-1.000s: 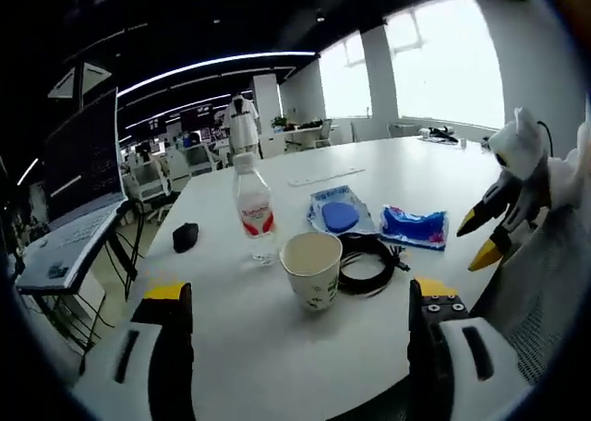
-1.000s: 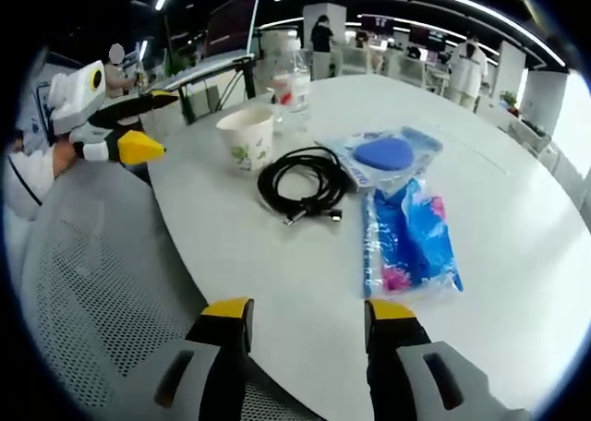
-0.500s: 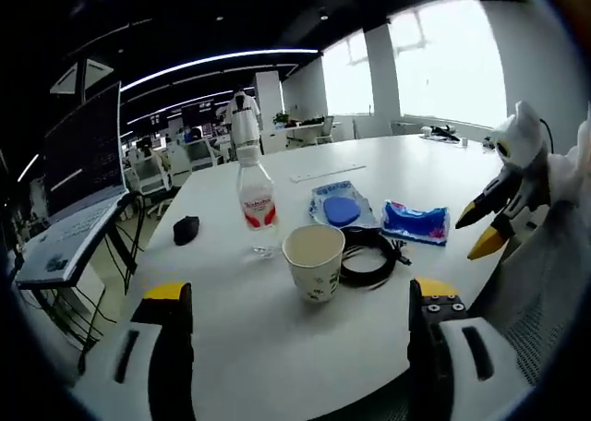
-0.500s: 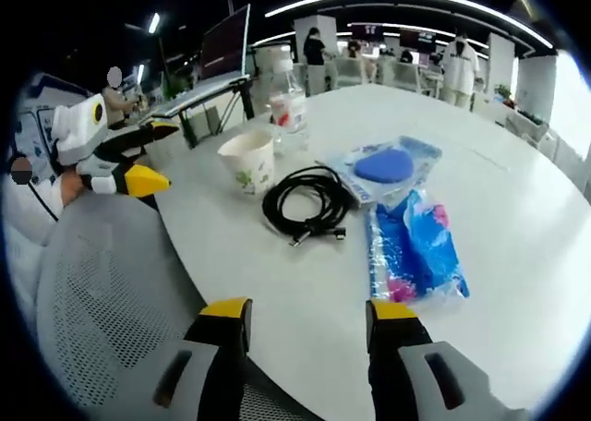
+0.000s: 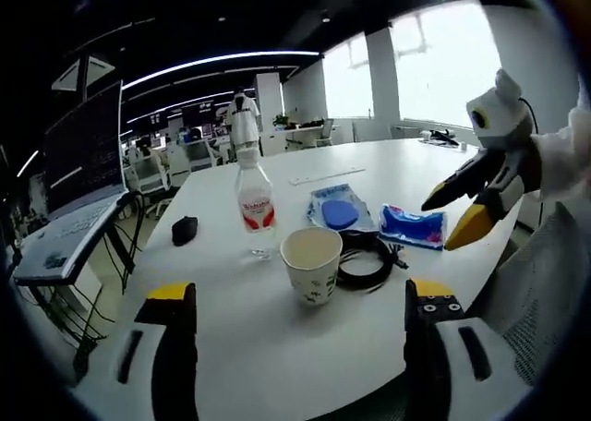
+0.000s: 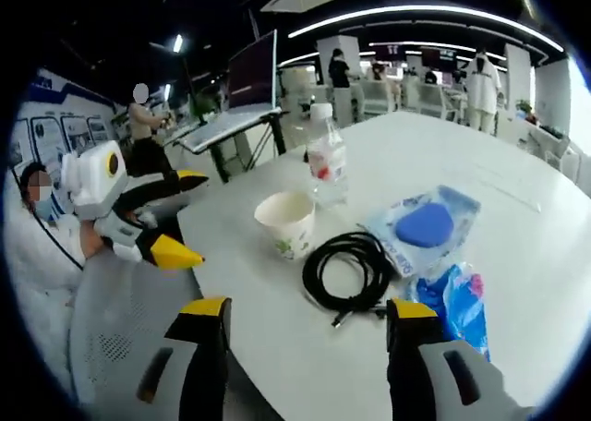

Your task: Arrange the tabletop items into an orderly group along one side of the table until the central work area is clear of visible clutter.

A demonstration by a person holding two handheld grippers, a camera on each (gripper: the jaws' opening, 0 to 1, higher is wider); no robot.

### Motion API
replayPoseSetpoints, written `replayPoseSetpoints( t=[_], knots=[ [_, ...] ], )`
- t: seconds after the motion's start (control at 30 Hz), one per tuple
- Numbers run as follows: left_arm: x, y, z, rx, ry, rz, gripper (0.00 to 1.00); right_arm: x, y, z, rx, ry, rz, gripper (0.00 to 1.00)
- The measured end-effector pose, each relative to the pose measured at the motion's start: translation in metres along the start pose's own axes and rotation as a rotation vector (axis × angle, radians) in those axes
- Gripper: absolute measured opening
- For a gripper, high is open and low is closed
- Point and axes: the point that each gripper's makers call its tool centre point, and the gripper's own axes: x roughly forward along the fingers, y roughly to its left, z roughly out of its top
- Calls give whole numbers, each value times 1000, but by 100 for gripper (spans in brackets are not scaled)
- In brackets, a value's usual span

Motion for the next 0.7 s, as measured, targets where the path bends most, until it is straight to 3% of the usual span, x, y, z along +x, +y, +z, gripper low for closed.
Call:
replayPoseSetpoints(
  t=[0.1,0.17,0.23,0.33,0.43,0.63,0.7],
  knots=[
    [3,-7,-7,-1,23,-39,100,19,-1,32,57,-41,27,70],
    [3,-9,-9,9,36,-45,99,34,5,51,118,-68,57,77],
    [3,-8,-9,5,37,-41,97,46,10,58,109,-62,61,79],
    [3,-6,-10,3,44,-29,94,66,25,58,3,-10,77,76],
    [2,-4,-11,7,53,-22,93,85,40,56,-39,28,98,77],
    [2,-3,-14,12,68,-16,86,109,31,46,-106,112,70,74],
    [1,-3,-15,11,71,-14,83,115,28,35,-134,174,83,72]
  ],
)
